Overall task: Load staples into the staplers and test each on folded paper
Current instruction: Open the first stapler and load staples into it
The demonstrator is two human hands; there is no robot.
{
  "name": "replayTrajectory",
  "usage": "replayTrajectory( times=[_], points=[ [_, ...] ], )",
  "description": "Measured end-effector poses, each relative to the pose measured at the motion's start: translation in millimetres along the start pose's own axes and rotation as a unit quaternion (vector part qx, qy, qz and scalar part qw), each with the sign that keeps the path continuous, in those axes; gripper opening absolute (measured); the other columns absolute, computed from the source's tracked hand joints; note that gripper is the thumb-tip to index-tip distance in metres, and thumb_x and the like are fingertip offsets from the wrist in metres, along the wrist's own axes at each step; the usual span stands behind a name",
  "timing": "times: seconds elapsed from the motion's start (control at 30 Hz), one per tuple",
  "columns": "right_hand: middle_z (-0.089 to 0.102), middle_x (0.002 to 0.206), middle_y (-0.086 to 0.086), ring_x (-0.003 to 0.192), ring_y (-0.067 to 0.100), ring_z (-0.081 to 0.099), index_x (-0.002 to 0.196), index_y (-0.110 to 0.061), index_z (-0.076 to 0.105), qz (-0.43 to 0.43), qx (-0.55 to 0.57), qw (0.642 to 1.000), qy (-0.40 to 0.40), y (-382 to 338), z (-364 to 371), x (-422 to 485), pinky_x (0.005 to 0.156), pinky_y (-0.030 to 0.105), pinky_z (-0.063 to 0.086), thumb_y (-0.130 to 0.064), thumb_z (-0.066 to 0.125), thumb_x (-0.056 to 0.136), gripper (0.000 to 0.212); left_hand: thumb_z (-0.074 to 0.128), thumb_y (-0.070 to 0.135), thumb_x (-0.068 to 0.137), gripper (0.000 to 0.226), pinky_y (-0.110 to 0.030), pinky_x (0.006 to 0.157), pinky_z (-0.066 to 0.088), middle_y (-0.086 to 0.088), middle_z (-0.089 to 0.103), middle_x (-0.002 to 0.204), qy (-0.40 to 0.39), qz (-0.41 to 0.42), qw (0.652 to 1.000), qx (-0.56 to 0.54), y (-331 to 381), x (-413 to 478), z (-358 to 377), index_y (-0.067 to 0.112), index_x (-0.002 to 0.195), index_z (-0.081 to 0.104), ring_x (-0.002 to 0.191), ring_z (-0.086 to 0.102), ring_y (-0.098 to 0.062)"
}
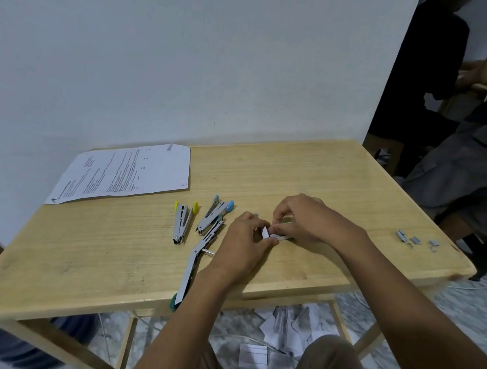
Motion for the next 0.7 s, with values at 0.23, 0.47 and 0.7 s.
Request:
replayTrajectory(
  times=[0.23, 0.47, 0.7],
  points=[
    [0.069, 0.108, -0.012, 0.095, 0.011, 0.063, 0.076, -0.043, 0.073, -0.036, 0.002, 0.998, -0.058, -13, -8, 1, 0.086, 0.038, 0.054, -0.042, 0.074, 0.08, 0.004, 0.072, 0.026, 0.089, 0.035, -0.004, 0.067, 0.036, -0.004, 0.058, 0.107, 0.0, -0.001, 1.0, 0.002, -1, 1, 0, 0.01, 0.12, 0.068, 0.087, 0.049, -0.009],
    [0.067, 0.109, -0.012, 0.097, 0.012, 0.061, 0.091, -0.041, 0.077, -0.078, -0.068, 0.99, -0.1, -25, -14, -1, 0.086, 0.041, 0.053, -0.037, 0.068, 0.088, 0.011, 0.071, 0.029, 0.089, 0.037, -0.008, 0.065, 0.035, -0.003, 0.058, 0.109, -0.006, -0.012, 1.0, 0.013, -2, 2, 1, 0.012, 0.122, 0.067, 0.087, 0.048, -0.007],
    [0.067, 0.107, -0.01, 0.088, 0.008, 0.06, 0.091, -0.036, 0.073, -0.099, -0.113, 0.983, -0.103, -30, -11, 2, 0.078, 0.034, 0.053, -0.042, 0.064, 0.089, 0.011, 0.07, 0.028, 0.089, 0.038, -0.008, 0.064, 0.034, -0.003, 0.056, 0.107, -0.011, -0.026, 1.0, 0.012, 0, 1, 0, 0.012, 0.124, 0.066, 0.087, 0.047, -0.008]
  ],
)
Point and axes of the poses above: each hand's wrist, its own x-axis towards the middle knuckle, its own z-axis out of the palm, y = z × x, the point moved 7 cm from there along x, towards the middle knuckle
